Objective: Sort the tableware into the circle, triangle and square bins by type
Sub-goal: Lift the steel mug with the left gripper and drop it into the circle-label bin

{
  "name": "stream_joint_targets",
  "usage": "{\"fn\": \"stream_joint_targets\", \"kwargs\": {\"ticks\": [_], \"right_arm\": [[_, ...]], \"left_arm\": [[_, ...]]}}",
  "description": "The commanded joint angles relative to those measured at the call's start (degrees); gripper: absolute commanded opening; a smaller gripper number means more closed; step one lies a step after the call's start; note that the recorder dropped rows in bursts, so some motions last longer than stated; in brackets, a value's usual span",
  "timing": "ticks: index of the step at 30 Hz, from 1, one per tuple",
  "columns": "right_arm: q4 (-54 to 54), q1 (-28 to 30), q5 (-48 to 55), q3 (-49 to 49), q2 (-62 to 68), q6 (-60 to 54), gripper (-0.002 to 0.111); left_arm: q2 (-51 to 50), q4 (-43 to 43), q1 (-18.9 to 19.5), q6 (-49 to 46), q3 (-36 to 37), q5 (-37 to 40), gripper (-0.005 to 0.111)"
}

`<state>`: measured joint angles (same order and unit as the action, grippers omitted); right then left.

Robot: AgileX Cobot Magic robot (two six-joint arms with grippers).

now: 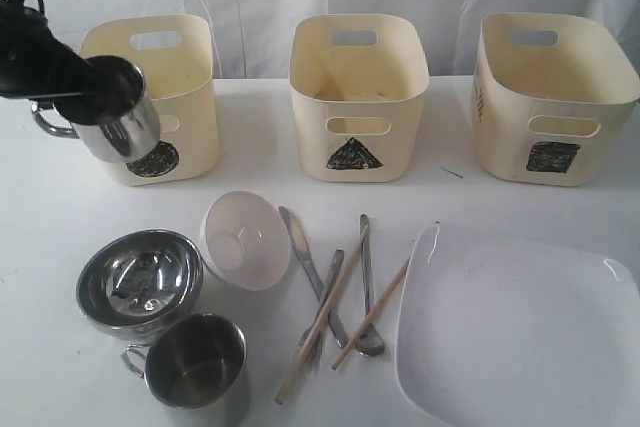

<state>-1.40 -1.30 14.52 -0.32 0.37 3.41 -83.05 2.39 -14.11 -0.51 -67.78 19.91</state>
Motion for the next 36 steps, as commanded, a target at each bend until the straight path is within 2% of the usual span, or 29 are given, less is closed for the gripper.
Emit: {"fn": "stream_joint_targets", "kwargs": {"ticks": [1, 3, 11, 19, 22, 27, 29, 33, 36], "right_arm": [[-0.1, 0.2, -0.4, 0.3, -0.4, 0.2, 0.0], [-0.1, 0.2, -0.4, 0.3, -0.4, 0.2, 0.0], [-0.1, 0.2, -0.4, 0.3, -0.4, 0.2, 0.0], [-0.1, 0.2, -0.4, 0.3, -0.4, 0.2, 0.0], [-0.1, 0.2, -0.4, 0.3, -0.4, 0.2, 0.0], [-0.1, 0.2, -0.4, 0.3, -0.4, 0.2, 0.0], [-0.1, 0.2, -0.4, 0.3, -0.4, 0.2, 0.0], [-0.1, 0.2, -0.4, 0.3, -0.4, 0.2, 0.0], [-0.1, 0.2, -0.4, 0.3, -0.4, 0.2, 0.0]], "left_arm": [[1.3, -0.2, -0.3, -1.7, -0.6, -7.6, 0.0], [-0.7, -0.2, -0.3, -2.7, -2.2, -9.8, 0.0], [-10.7, 0.2, 0.3, -3.2, -15.1, -9.4, 0.0], [-19.9, 8.3, 2.2, -4.4, -22.6, -9.7, 0.0], [-22.3, 8.2, 3.2, -3.9, -22.9, -10.1, 0.009], [-24.3, 8.2, 3.3, -0.8, -22.9, -12.2, 0.04], [-24.2, 8.0, 3.2, -0.4, -22.9, -12.5, 0.049], [-22.3, 2.8, 3.2, -0.4, -22.9, -9.8, 0.051], [-19.5, 0.8, 3.0, -0.8, -22.9, -2.9, 0.051]]}}
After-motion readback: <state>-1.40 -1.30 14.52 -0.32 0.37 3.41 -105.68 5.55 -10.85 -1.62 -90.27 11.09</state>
